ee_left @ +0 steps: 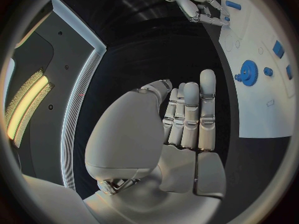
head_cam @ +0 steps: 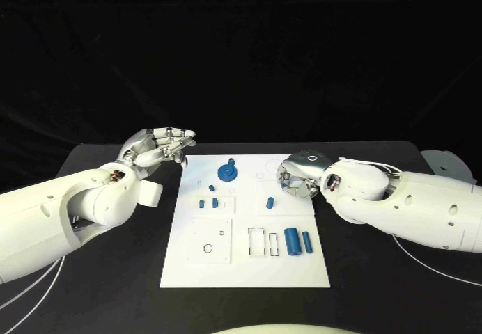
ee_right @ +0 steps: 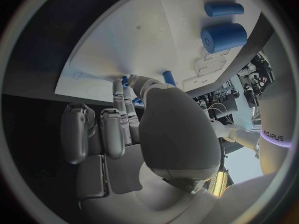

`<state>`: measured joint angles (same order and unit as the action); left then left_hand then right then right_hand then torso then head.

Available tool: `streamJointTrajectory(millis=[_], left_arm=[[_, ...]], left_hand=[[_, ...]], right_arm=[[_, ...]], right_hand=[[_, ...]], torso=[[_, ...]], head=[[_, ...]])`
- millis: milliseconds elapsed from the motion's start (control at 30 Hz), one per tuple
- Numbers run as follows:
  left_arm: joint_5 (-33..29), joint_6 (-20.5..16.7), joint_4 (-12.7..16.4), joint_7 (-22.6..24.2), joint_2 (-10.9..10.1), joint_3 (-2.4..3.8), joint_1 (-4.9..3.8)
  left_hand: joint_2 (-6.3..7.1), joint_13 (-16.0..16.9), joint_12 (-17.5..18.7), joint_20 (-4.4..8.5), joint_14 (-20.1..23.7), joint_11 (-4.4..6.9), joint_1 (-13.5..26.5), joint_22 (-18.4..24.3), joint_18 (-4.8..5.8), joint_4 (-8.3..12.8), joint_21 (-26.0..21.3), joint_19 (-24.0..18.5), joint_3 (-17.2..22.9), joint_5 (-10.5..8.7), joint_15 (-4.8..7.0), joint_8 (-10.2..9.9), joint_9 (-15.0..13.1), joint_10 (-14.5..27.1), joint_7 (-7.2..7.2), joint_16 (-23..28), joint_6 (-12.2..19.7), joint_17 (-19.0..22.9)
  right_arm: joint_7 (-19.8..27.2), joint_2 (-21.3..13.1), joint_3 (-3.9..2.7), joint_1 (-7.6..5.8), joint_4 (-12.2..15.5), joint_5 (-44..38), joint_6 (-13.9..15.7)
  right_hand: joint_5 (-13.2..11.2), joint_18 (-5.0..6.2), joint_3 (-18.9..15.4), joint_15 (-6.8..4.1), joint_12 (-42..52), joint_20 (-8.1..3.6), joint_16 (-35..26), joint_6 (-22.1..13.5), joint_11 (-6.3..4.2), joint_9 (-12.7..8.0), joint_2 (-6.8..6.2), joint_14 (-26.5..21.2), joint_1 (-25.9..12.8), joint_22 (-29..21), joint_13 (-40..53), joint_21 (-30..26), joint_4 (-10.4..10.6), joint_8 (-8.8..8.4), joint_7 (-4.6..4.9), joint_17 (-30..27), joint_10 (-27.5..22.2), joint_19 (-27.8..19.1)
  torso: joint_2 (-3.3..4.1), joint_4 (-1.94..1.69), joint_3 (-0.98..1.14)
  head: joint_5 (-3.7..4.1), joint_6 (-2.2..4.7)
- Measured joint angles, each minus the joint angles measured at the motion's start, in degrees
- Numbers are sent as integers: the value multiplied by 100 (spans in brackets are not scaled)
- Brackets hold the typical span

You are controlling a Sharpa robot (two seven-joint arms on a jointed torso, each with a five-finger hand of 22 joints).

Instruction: Assemble the parts on the task board

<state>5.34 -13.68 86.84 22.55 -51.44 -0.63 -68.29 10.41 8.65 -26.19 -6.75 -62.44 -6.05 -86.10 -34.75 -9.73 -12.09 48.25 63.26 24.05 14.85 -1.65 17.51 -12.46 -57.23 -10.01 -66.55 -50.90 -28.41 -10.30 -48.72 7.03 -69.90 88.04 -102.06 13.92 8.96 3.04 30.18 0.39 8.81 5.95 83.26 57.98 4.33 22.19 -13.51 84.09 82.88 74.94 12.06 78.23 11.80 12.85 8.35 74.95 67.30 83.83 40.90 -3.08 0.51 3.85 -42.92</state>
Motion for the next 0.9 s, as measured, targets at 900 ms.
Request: streamJointTrajectory(millis=[900], left_arm=[[-50, -9, 5, -70, -62, -1, 1]], left_hand=[[2, 19, -43, 0, 0, -21, 2, 22, 0, 52, -22, 0, 52, -1, 0, 0, 1, 62, -12, 0, 12, 17]], right_arm=[[-229, 77, -25, 112, 31, -416, 95]], right_hand=[[-108, 1, 492, -73, -172, -21, 22, 276, -33, 134, 176, 4, -96, -1, -100, 288, -493, 155, -93, -2, 315, 20]], torso=[[4, 3, 4]], head=[[25, -69]])
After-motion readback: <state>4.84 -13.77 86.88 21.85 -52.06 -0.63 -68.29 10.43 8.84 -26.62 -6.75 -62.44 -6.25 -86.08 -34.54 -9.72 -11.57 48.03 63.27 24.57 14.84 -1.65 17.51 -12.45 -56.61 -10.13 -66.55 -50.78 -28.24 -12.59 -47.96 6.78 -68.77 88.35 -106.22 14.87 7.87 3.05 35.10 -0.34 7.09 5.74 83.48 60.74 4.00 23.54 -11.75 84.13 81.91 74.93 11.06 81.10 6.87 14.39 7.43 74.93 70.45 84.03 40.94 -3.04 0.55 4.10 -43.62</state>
